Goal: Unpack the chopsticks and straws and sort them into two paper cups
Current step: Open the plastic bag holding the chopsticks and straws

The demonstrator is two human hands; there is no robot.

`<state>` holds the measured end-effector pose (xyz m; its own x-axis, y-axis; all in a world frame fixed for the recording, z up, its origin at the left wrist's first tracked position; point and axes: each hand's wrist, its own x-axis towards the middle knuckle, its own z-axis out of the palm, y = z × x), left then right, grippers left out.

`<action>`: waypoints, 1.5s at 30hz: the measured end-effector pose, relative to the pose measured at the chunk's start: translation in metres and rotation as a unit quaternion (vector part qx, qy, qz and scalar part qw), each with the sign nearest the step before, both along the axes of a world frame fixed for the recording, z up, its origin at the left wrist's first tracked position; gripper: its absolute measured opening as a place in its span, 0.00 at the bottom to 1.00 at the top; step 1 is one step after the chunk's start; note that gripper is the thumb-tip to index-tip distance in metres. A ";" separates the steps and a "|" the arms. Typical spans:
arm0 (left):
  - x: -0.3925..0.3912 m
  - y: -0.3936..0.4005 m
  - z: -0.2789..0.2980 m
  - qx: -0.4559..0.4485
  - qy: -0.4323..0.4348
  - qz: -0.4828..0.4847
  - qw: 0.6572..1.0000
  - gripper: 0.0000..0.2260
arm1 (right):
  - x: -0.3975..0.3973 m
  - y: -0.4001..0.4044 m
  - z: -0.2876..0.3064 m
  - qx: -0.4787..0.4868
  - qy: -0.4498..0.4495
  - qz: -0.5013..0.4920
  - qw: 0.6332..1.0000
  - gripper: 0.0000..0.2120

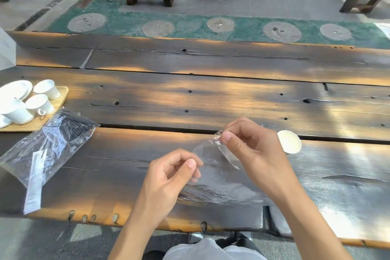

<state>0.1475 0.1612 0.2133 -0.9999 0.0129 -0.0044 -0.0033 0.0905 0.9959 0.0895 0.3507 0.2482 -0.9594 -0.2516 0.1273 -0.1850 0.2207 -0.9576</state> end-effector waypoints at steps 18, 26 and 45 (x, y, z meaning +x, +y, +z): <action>-0.015 -0.014 0.018 0.047 0.050 0.048 0.996 0.13 | -0.010 0.053 -0.024 0.040 -0.006 -0.137 0.990 0.22; -0.018 -0.024 0.015 0.170 0.038 0.072 0.982 0.15 | -0.002 0.064 -0.055 -0.083 -0.166 -0.078 0.980 0.39; -0.021 -0.023 0.004 0.238 0.007 0.226 0.944 0.07 | 0.007 0.060 -0.058 -0.165 -0.190 -0.060 0.966 0.27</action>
